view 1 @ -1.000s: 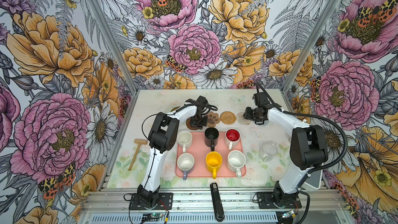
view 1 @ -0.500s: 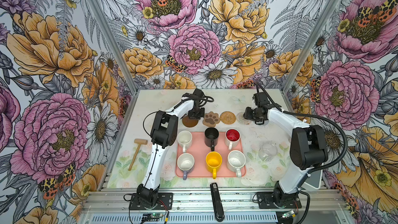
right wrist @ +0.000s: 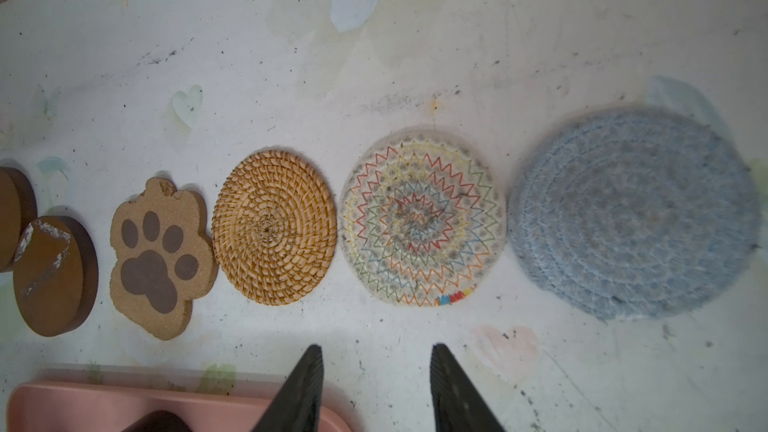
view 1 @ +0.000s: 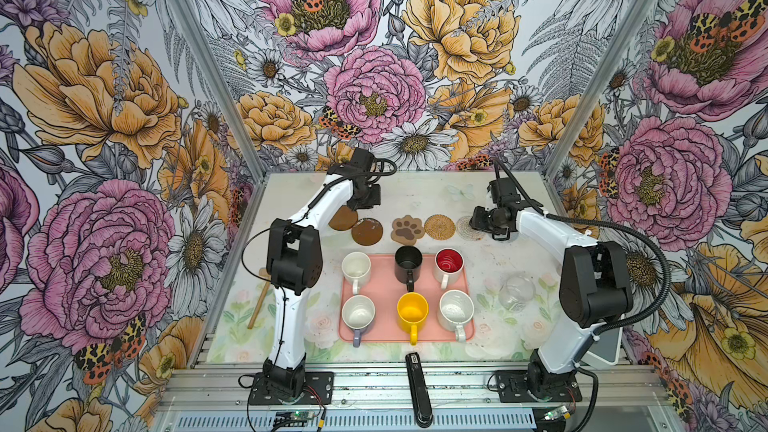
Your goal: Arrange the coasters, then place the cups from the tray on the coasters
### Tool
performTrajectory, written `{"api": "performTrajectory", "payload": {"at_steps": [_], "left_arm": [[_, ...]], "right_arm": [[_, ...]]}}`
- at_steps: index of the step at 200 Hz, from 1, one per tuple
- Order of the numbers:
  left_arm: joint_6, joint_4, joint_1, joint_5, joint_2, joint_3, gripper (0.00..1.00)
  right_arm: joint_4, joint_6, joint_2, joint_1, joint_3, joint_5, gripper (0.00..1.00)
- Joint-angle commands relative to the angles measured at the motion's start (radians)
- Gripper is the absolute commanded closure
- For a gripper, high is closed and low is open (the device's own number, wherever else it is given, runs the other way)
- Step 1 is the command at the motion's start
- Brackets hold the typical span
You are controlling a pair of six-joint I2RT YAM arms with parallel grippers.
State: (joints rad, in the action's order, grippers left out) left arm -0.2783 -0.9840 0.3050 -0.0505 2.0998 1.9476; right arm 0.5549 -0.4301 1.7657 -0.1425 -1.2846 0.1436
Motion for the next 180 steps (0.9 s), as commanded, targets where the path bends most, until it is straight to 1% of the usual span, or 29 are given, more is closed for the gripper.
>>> {"api": "performTrajectory", "payload": {"at_steps": [1,36,70,104,180], "left_arm": [[0.014,-0.004,-0.083,0.079,-0.1,-0.127,1.0],[0.015,0.021,-0.149,0.092,-0.178,-0.322,1.0],[0.018,0.067,-0.163,0.048,-0.17,-0.422,1.0],[0.004,0.123,-0.159,-0.031,-0.12,-0.453,1.0],[-0.026,0.184,-0.13,-0.066,-0.018,-0.417,1.0]], "right_arm": [[-0.024,-0.016,0.012,0.006,-0.011,0.014,0.55],[-0.026,-0.023,0.03,0.005,-0.021,0.026,0.56],[-0.025,-0.028,0.029,0.003,-0.027,0.032,0.56],[-0.024,-0.028,0.016,0.002,-0.021,0.027,0.56],[-0.024,-0.029,-0.003,0.002,-0.002,0.015,0.56]]}}
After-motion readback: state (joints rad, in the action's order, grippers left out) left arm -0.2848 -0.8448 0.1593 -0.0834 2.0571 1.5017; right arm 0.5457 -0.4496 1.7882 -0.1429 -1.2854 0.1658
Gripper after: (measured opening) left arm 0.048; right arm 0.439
